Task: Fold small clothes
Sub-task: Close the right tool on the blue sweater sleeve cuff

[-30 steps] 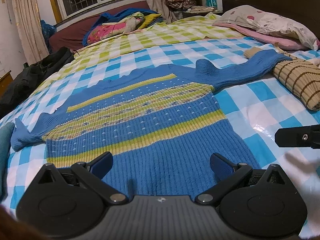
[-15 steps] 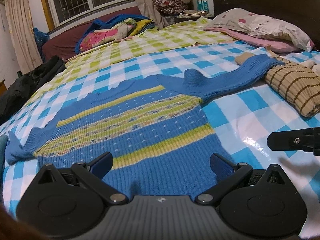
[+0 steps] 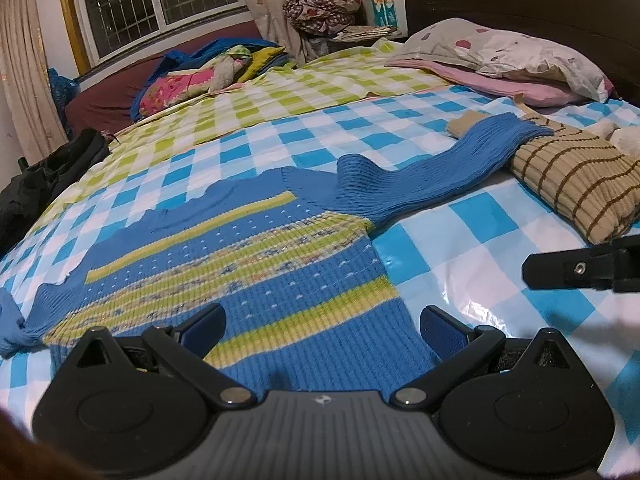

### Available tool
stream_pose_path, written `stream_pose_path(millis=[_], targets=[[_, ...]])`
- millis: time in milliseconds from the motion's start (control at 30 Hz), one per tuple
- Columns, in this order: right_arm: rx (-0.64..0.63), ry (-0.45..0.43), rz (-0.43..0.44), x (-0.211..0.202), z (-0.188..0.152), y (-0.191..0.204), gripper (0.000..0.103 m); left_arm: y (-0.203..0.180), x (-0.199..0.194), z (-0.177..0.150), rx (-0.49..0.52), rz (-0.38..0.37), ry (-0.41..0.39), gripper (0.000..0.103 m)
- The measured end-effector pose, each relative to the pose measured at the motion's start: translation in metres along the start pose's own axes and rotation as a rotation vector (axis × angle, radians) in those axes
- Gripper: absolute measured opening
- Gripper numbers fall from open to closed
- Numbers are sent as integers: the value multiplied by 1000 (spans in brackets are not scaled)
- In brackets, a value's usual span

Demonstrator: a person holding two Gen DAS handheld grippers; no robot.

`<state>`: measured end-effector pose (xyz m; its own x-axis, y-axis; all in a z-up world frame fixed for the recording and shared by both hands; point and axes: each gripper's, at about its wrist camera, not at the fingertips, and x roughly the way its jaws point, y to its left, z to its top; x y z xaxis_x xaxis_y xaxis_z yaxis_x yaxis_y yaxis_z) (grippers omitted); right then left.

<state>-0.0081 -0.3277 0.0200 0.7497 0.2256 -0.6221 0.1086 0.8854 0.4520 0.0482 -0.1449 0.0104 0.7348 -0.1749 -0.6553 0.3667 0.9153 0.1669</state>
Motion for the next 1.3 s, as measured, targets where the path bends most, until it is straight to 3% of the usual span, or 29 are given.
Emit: stream_pose_path(millis=[467,733,1033,1300], targets=[[153,-164,-71,-8,61,-62,29,-22,28,37,-22,-49,-60,103],[303,-261,-107,19,115,-105,29,-36,43,62,-27,-52,-109,103],[516,-238,-112,61,133,-153,27,-49,60,71,-33,-77,-105,103],[544,-254,-149,78,140,-158,25,-52,65,66,-27,-82,-79,103]])
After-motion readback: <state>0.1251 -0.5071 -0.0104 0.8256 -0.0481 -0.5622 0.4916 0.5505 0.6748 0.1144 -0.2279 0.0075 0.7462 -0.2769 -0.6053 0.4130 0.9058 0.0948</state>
